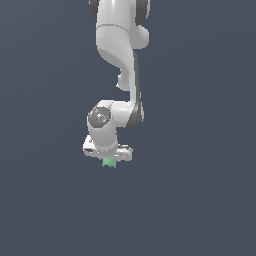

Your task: Pick up the object and move it to a goal position.

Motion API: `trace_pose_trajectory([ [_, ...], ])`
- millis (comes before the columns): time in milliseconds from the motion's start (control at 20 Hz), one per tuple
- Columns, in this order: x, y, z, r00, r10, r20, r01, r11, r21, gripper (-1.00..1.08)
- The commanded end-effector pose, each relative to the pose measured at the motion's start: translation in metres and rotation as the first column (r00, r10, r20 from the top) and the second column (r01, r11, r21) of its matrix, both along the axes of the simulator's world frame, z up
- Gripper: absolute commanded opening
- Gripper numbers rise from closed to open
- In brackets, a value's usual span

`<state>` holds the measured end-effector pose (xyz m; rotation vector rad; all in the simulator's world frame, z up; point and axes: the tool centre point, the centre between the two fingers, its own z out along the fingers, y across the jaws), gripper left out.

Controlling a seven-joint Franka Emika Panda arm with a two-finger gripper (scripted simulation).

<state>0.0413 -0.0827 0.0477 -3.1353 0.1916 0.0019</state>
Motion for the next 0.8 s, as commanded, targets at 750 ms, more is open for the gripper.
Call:
trace_pose_trajectory([
  [750,-0.039,-0.068,0.083,1.0,-0.001,0.001,0.001,1.0,0.0,-1.0],
])
